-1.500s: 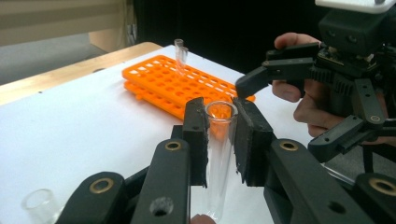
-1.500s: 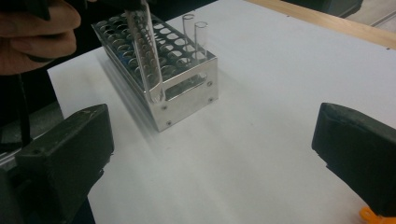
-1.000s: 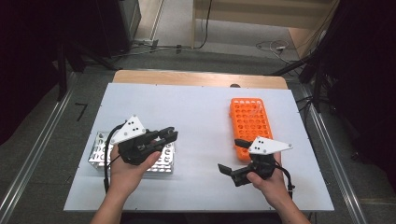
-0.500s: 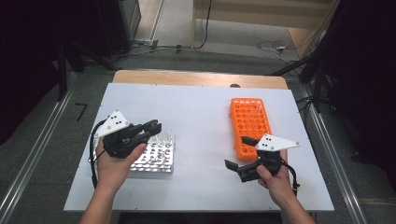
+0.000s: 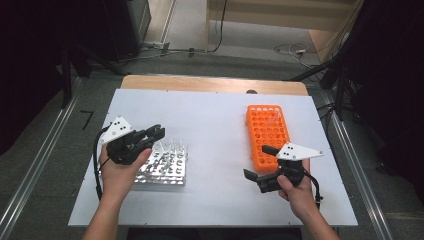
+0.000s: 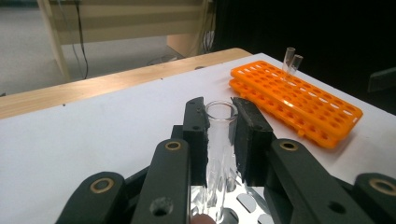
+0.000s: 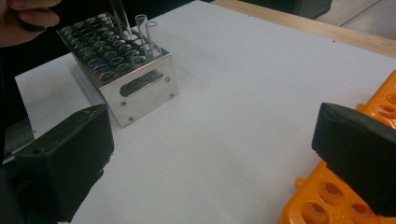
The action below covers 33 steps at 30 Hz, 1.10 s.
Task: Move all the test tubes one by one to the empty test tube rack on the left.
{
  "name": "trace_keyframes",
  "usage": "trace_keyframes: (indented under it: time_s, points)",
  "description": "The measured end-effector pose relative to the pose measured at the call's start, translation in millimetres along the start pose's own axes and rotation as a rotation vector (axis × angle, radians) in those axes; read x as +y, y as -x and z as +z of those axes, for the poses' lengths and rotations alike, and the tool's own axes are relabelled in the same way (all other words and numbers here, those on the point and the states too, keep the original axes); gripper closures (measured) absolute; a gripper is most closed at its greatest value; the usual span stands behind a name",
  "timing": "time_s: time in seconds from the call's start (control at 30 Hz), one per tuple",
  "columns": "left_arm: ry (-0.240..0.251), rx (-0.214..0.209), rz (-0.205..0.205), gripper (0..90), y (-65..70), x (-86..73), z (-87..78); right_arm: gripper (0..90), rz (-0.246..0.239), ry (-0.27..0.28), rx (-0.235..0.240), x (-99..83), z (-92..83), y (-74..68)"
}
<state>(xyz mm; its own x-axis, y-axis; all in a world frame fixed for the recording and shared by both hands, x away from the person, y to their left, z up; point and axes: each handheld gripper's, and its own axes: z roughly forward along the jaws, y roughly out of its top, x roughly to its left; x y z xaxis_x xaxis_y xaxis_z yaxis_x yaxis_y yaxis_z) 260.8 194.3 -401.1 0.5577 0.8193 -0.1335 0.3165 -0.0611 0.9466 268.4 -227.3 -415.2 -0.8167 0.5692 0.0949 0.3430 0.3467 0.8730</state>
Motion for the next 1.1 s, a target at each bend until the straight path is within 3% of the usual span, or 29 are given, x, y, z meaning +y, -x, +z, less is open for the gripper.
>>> trace_keyframes:
  time_s: [0.4, 1.1]
  points:
    - [-0.010, 0.061, 0.024, 75.9, -5.2, -11.5, 14.8, 0.0, 0.003, 0.001, -0.007, -0.3, -0.8, 0.9]
    - [-0.096, 0.068, 0.025, 75.7, -4.9, -25.4, 26.3, 0.0, 0.006, 0.004, -0.011, 0.0, -2.8, 2.1]
